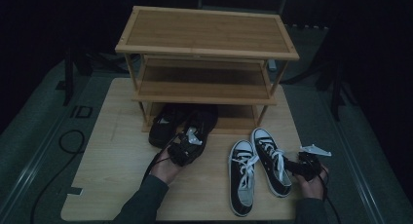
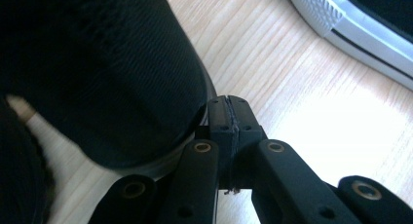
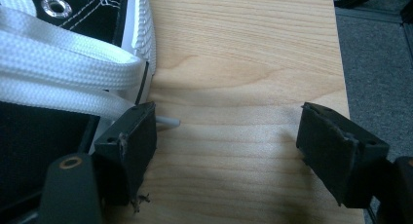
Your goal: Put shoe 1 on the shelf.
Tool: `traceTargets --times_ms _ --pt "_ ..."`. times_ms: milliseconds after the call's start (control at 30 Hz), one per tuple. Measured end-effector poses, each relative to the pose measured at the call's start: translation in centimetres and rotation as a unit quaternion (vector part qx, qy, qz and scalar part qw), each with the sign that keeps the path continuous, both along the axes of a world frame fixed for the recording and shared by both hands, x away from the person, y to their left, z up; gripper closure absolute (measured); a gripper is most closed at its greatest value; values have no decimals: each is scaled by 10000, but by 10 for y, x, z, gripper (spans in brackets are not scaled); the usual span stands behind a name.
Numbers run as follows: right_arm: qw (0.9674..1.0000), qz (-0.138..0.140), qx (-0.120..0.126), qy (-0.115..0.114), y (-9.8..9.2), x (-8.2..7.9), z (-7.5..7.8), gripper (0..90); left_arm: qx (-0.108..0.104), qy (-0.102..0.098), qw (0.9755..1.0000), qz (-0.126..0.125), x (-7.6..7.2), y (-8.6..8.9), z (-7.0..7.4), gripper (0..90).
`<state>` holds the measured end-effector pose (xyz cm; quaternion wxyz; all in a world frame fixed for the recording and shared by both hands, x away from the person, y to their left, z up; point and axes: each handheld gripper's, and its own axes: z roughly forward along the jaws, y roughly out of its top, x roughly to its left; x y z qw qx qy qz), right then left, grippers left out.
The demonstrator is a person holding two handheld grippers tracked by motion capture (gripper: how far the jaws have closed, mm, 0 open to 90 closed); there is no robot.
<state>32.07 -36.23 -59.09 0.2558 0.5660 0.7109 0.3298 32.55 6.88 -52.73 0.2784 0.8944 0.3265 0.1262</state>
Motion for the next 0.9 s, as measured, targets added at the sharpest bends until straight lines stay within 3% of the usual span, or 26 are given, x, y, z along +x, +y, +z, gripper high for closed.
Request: traceTargets --times_ms 133,500,667,900 --pt "10000 -4 -5 2 0 0 0 222 -50 36 9999 114 -2 13 -1 900" --pt "10000 -3 -5 2 0 0 0 223 157 230 9988 413 0 38 -18 900" --pt "10000 -2 -7 0 0 0 0 223 211 329 9983 441 3 38 -26 900" --pt "10000 -3 -5 1 0 0 0 223 166 292 9990 283 6 19 -19 900"
